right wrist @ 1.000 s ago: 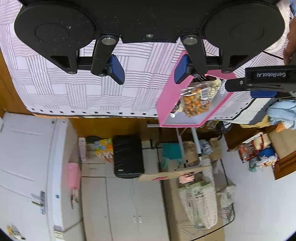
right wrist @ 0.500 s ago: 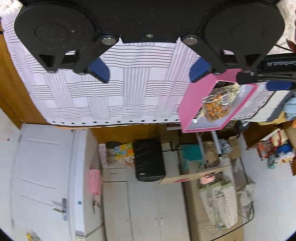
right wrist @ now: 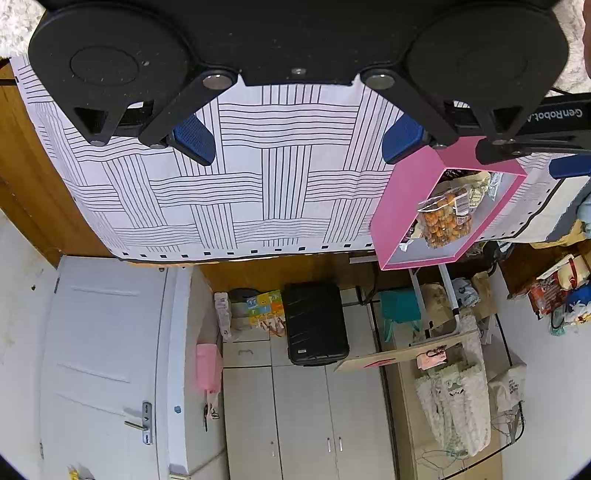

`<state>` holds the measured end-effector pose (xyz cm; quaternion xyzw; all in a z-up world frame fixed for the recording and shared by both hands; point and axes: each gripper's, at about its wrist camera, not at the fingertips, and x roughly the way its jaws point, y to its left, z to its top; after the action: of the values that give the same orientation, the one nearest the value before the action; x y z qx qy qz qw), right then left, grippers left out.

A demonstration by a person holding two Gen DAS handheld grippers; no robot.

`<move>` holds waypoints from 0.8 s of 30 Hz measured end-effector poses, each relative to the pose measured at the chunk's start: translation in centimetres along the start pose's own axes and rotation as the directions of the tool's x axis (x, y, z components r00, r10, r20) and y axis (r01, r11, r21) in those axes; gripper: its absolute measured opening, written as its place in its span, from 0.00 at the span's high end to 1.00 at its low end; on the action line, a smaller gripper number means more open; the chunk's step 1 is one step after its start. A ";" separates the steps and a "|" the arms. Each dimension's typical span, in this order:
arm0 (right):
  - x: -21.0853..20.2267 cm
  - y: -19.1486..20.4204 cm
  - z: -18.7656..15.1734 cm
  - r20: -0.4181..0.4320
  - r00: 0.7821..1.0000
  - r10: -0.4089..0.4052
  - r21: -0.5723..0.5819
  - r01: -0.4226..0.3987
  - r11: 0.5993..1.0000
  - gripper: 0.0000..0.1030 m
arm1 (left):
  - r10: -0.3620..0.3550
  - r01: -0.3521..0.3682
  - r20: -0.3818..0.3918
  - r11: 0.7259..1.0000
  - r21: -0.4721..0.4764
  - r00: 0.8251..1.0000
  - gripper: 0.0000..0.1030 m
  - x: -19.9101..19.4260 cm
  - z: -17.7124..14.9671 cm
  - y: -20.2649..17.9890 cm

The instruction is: Organize snacks

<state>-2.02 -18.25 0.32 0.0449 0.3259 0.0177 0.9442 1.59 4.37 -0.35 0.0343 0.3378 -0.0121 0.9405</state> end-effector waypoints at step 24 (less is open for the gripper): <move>-0.1 0.7 -0.8 0.017 0.999 -0.030 -0.033 0.030 0.999 0.04 | 0.065 -0.066 0.042 0.998 0.021 0.997 0.03 -0.4 -1.2 -0.4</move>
<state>-2.58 -17.54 -0.17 0.0244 0.3186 0.0085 0.9475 0.51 4.01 -1.00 0.0557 0.3168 0.0142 0.9467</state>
